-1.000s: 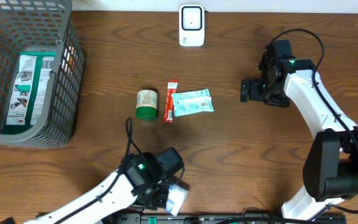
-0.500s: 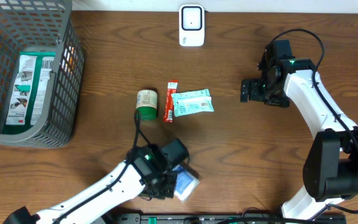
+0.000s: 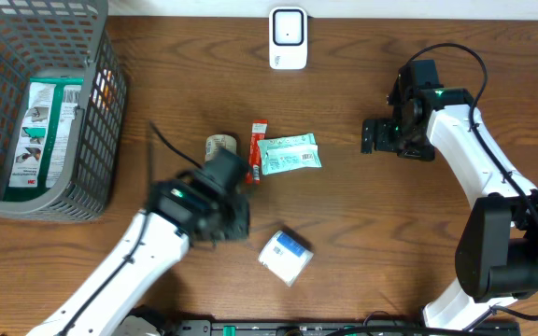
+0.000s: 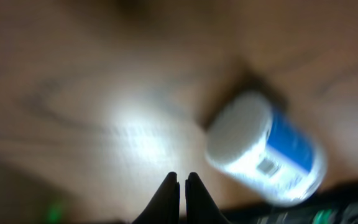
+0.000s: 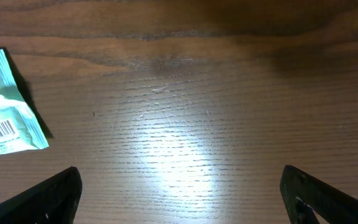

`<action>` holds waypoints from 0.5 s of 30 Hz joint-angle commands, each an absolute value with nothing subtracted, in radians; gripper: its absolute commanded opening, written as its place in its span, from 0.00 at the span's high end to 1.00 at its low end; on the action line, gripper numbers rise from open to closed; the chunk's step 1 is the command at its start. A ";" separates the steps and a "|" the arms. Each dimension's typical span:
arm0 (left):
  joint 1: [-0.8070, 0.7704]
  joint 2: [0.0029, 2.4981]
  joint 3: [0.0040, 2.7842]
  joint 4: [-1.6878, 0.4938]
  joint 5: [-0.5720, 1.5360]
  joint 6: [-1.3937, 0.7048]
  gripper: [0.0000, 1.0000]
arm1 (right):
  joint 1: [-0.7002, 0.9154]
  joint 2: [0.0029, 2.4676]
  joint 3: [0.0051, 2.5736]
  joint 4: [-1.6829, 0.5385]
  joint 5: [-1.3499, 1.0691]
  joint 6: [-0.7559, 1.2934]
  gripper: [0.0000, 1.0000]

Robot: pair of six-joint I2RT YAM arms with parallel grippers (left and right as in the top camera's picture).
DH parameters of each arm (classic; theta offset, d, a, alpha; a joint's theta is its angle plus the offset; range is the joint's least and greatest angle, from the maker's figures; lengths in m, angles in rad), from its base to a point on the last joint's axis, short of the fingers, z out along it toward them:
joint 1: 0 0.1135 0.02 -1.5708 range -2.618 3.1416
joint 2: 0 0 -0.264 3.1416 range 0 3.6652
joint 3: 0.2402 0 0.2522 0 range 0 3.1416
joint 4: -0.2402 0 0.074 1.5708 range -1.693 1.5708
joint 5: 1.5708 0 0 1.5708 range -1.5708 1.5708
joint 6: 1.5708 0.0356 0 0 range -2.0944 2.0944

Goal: Scan the item barcode

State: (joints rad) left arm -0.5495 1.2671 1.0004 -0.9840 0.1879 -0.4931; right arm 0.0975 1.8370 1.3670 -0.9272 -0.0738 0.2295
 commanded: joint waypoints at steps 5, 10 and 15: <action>-0.317 1.259 1.176 -0.986 0.164 -0.345 0.92 | 0.099 1.824 1.378 -0.928 -0.068 0.228 0.01; -0.181 1.262 1.278 -1.009 0.165 -0.306 0.92 | 0.099 1.824 1.378 -0.928 -0.068 0.227 0.01; -0.105 1.279 1.380 -1.050 0.164 -0.258 0.92 | 0.099 1.824 1.378 -0.877 -0.068 0.228 0.01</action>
State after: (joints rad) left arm -0.1322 1.2682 1.3174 -1.0336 0.1726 -0.3145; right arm 0.0975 1.8370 1.3670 -0.8871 -0.0738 0.2295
